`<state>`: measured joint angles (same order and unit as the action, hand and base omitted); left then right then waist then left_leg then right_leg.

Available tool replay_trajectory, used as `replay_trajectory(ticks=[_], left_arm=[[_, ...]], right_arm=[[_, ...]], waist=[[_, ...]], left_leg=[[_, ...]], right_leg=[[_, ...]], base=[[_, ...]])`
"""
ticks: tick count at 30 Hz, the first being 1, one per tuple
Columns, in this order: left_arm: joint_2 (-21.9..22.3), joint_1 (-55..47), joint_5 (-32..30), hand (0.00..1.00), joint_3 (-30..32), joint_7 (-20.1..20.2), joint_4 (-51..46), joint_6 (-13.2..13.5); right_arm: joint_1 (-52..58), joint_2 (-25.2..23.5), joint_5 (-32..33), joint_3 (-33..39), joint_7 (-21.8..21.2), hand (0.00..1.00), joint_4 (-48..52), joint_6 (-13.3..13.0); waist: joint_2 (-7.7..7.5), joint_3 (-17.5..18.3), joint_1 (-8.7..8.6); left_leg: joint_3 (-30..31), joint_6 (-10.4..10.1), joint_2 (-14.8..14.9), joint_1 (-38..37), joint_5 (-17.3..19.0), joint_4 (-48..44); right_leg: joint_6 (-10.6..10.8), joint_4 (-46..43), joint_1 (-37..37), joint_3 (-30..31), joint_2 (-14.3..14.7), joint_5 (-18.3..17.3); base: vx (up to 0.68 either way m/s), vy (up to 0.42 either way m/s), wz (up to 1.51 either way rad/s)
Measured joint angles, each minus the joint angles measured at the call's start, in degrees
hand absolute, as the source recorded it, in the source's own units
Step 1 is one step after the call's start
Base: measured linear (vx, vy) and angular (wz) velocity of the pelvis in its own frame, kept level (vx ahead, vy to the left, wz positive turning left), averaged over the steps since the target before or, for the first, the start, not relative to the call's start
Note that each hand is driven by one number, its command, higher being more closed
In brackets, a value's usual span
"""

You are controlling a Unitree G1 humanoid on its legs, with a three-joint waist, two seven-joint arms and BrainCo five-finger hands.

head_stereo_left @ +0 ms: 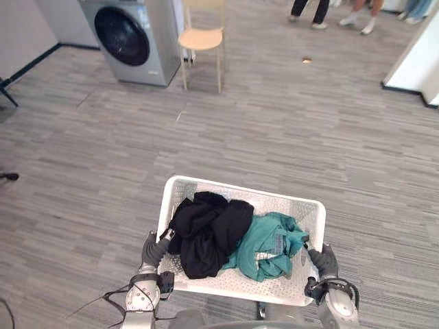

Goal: Pick up the laundry basket with both hands and put the clothes into the washing machine.

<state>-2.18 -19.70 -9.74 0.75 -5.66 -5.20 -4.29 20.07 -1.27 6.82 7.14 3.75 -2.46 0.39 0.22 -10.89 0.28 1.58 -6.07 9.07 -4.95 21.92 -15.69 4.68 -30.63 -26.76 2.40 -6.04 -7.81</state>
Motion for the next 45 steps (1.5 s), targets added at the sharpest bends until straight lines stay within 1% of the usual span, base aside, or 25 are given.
replay_trajectory(ticks=[2,5,8,10,13,15,18,19,20,21,22,24,25,26,27,28,30,31,32,35,36,38,41,42,45], left_arm=[[1.56,1.04,0.02,1.0,-0.8,-0.08,1.45,-0.23],[3.66,1.02,-0.12,1.0,-1.47,-0.07,1.21,-0.2],[3.78,0.46,-0.02,1.0,-0.88,0.11,-0.76,0.36],[3.76,-2.39,0.11,1.0,0.01,0.26,-2.79,0.43],[3.73,-4.41,0.13,1.0,1.26,0.45,-3.36,0.42],[3.69,-4.66,0.14,1.0,1.72,0.61,-3.36,0.49],[2.55,-7.08,0.14,1.0,2.15,0.61,-4.91,0.59],[2.27,-6.25,0.08,1.0,2.3,0.61,-4.6,0.44],[2.23,-5.9,0.05,1.0,2.37,0.63,-4.56,0.5],[2.06,-5.05,0.15,1.0,1.59,0.99,-3.97,0.75],[2.54,-4.65,0.12,1.0,1.1,1.37,-3.75,0.68],[3.03,-5.09,0.13,1.0,1.11,1.69,-3.71,0.7],[3.45,-4.97,0.17,1.0,1.1,1.71,-3.67,1.17],[3.79,-5.05,0.17,1.0,1.07,1.71,-3.66,1.32],[3.62,-4.97,0.16,1.0,1.47,1.64,-3.25,1.36],[2.86,-4.24,0.14,1.0,1.98,1.48,-2.46,0.99],[0.8,-3.47,0.23,1.0,1.52,1.21,-2.36,0.93],[0.4,-3.18,0.21,1.0,1.32,0.37,-2.37,0.76],[0.25,-3.19,0.2,1.0,1.47,0.06,-2.39,0.56],[0.13,-4.08,0.13,1.0,1.23,-0.65,-4.06,0.04],[0.19,-4.37,0.15,1.0,0.79,-0.62,-5.14,0.21],[0.17,-4.2,0.17,1.0,0.84,-0.53,-6.48,1.21],[0.18,-2.83,0.28,1.0,1.0,-0.52,-5.96,1.76],[0.33,-2.87,0.3,1.0,0.93,-0.55,-5.17,1.73],[2.42,-2.73,0.35,1.0,0.06,-0.57,-2.81,1.08]], right_arm=[[-1.21,1.93,0.21,0.35,0.33,1.0,-0.77,0.33],[0.35,3.24,0.4,0.79,1.12,1.0,1.77,0.28],[2.84,3.0,1.64,0.14,1.23,1.0,6.8,-0.16],[3.23,3.06,1.63,-1.47,1.5,1.0,6.98,-0.04],[4.16,2.89,1.63,-2.91,1.31,1.0,6.98,0.01],[4.26,2.87,1.73,-3.03,1.22,1.0,6.81,0.02],[6.25,1.72,1.91,-4.09,1.01,1.0,7.64,0.3],[7.53,1.45,2.03,-4.39,0.99,1.0,8.41,-0.08],[7.27,1.46,2.15,-4.21,1.0,1.0,9.12,-0.11],[7.47,0.88,2.19,-3.32,1.18,1.0,10.64,-0.1],[7.22,0.85,2.18,-2.38,1.48,1.0,10.27,0.13],[6.74,1.59,2.17,-1.88,1.02,1.0,9.78,-0.02],[5.78,1.96,2.45,-0.99,0.8,1.0,8.12,-0.65],[4.92,2.28,2.73,-0.73,0.62,1.0,7.06,-0.82],[2.76,2.32,2.8,-0.68,0.25,1.0,3.91,-1.08],[0.4,1.37,2.61,-0.7,-0.11,1.0,0.65,-0.75],[0.42,0.0,1.99,-0.21,-0.16,1.0,0.57,-0.71],[0.04,-0.95,1.5,0.14,-0.22,1.0,0.41,-0.24],[-0.1,-1.38,1.41,0.03,-0.41,1.0,0.49,-0.05],[1.01,-1.71,0.87,-0.25,-0.96,1.0,1.85,-0.03],[2.38,-1.67,0.87,-0.17,-0.94,1.0,4.2,-0.13],[3.23,-1.73,0.98,-0.12,-0.89,1.0,6.51,-1.06],[3.05,-1.68,1.52,0.05,-0.19,1.0,7.0,-1.75],[3.56,-1.52,1.53,-0.15,-0.08,1.0,6.67,-1.68],[3.23,1.03,1.6,-0.34,0.1,1.0,5.85,-1.03]], waist=[[3.3,-0.56,-0.85],[3.25,-0.59,-3.06],[4.48,-0.41,-1.97],[4.3,-0.38,0.41],[2.72,0.18,2.27],[2.77,0.19,3.34],[1.64,0.43,3.51],[1.71,0.96,2.38],[1.69,0.99,2.81],[1.18,0.1,2.73],[0.29,-0.07,2.75],[-2.61,0.53,2.97],[-2.57,1.37,3.25],[-1.45,1.84,3.46],[-1.46,2.13,4.11],[-2.89,2.25,3.52],[-4.01,1.92,3.45],[-4.75,1.55,3.62],[-4.83,1.46,3.59],[-2.97,0.68,3.23],[-1.51,0.66,2.75],[-0.18,0.59,1.87],[-0.78,0.76,0.57],[-1.12,0.89,0.42],[0.07,1.35,0.27]], left_leg=[[4.28,-0.45,2.81,-2.34,0.55,1.6],[4.92,0.57,4.11,-3.67,-6.24,-4.41],[5.04,2.14,11.49,12.33,-15.83,-39.5],[4.76,3.08,12.54,21.73,-15.03,-58.6],[-1.15,7.25,10.71,27.79,-12.12,-58.6],[-3.43,8.09,10.42,31.15,-11.68,-55.04],[-7.53,10.33,9.46,27.56,-15.46,-45.14],[-7.27,11.04,10.71,27.19,-15.9,-45.75],[-7.43,10.86,11.31,28.52,-18.18,-48.9],[-6.2,9.41,10.82,32.1,-14.64,-53.08],[-6.38,8.71,9.69,33.47,-10.99,-52.49],[-8.45,6.1,2.92,35.23,-8.68,-38.4],[-7.76,3.1,-0.99,33.84,-11.21,-22.04],[-6.98,2.48,-2.05,32.57,-13.27,-14.1],[-5.77,3.69,-3.52,31.76,-19.77,-13.6],[-6.51,5.12,-4.67,32.04,-16.01,-18.08],[-7.06,6.72,-6.25,31.81,-9.04,-25.51],[-8.09,7.45,-6.28,29.22,-5.8,-26.63],[-7.99,7.51,-6.18,27.4,-4.67,-26.24],[-8.13,6.35,-3.51,14.12,-3.06,-17.96],[-8.16,5.61,-1.52,9.91,-3.46,-13.98],[-8.03,2.86,1.54,6.39,-3.23,-10.75],[-7.14,-2.83,6.53,4.09,0.45,-12.51],[-6.17,-5.56,8.24,2.4,2.61,-13.32],[-5.69,-4.8,10.2,-0.55,-0.56,-10.92]], right_leg=[[0.37,-0.57,2.31,-4.91,1.81,0.02],[-3.19,-10.25,5.05,-11.35,0.91,-6.58],[-7.06,-3.97,14.78,-14.87,7.66,-12.54],[-9.73,0.25,21.85,-13.37,12.25,-13.66],[-10.03,5.48,28.06,-9.67,12.95,-13.82],[-9.93,6.17,30.58,-7.82,13.03,-13.88],[-7.25,-8.6,28.19,-6.85,11.64,-14.34],[-7.97,-11.06,24.39,-7.37,11.01,-18.35],[-7.08,-3.05,25.38,-7.1,9.53,-19.18],[-4.68,2.5,29.0,-8.03,7.76,-17.49],[-5.0,3.42,31.06,-8.37,6.26,-17.75],[-4.9,8.98,36.0,-9.27,2.12,-17.67],[-4.6,9.96,36.9,-9.04,0.79,-17.53],[-4.55,9.91,37.08,-8.4,0.94,-17.54],[-3.48,8.51,37.61,-6.6,0.5,-18.14],[-2.35,3.33,36.75,-4.65,-1.17,-17.71],[2.95,-15.42,31.19,-3.36,-3.19,-12.55],[9.18,-26.37,26.8,-1.8,-4.06,-2.73],[10.87,-31.17,24.71,-0.82,-3.96,1.09],[3.07,-40.64,15.5,-2.34,-2.18,-3.46],[-0.1,-36.68,12.23,-4.57,-1.8,-5.87],[-1.58,-24.97,7.69,-5.85,-2.19,-8.02],[-2.76,-0.89,4.94,-4.51,-4.71,-4.49],[2.97,0.1,5.52,-4.59,-4.75,2.23],[1.89,-11.03,2.8,-5.57,-3.18,-6.57]], base=[[0.44,-0.319,0.66],[0.53,-0.358,0.88],[0.46,-0.342,0.23],[0.48,-0.259,-0.54],[0.38,-0.096,-0.53],[0.43,-0.013,-0.64],[0.51,0.043,-0.27],[0.34,0.008,0.34],[0.28,-0.004,0.53],[0.17,-0.012,0.57],[0.26,0.006,0.67],[0.48,0.103,0.48],[0.61,0.168,0.18],[0.54,0.182,-0.13],[0.6,0.186,-0.06],[0.62,0.185,0.14],[0.67,0.163,0.33],[0.57,0.103,0.07],[0.62,0.02,-0.17],[0.47,-0.072,-0.32],[0.42,-0.123,-0.12],[0.41,-0.193,-0.04],[0.47,-0.373,0.12],[0.49,-0.437,0.15],[0.4,-0.4,0.09]])
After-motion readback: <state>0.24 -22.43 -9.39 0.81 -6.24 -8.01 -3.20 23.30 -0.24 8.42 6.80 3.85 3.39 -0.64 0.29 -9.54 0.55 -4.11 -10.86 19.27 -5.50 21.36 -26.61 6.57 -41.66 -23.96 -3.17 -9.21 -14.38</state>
